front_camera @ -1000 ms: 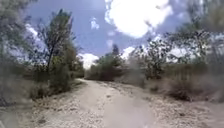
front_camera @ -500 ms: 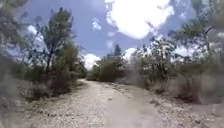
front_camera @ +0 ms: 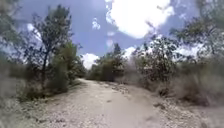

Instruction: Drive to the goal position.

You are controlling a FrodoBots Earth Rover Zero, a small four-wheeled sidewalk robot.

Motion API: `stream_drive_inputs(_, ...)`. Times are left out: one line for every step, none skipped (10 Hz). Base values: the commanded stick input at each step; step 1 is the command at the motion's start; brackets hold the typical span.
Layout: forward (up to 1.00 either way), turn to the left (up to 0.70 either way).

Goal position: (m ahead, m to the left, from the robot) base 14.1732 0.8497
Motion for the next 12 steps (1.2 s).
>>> stream_drive_inputs(0.45,0.00)
stream_drive_inputs(0.45,0.00)
stream_drive_inputs(0.45,0.00)
stream_drive_inputs(0.45,0.00)
stream_drive_inputs(0.45,0.00)
stream_drive_inputs(0.45,0.00)
stream_drive_inputs(0.45,0.00)
stream_drive_inputs(0.45,0.03)
stream_drive_inputs(0.45,0.27)
stream_drive_inputs(0.45,0.27)
stream_drive_inputs(0.45,0.27)
stream_drive_inputs(0.45,0.27)
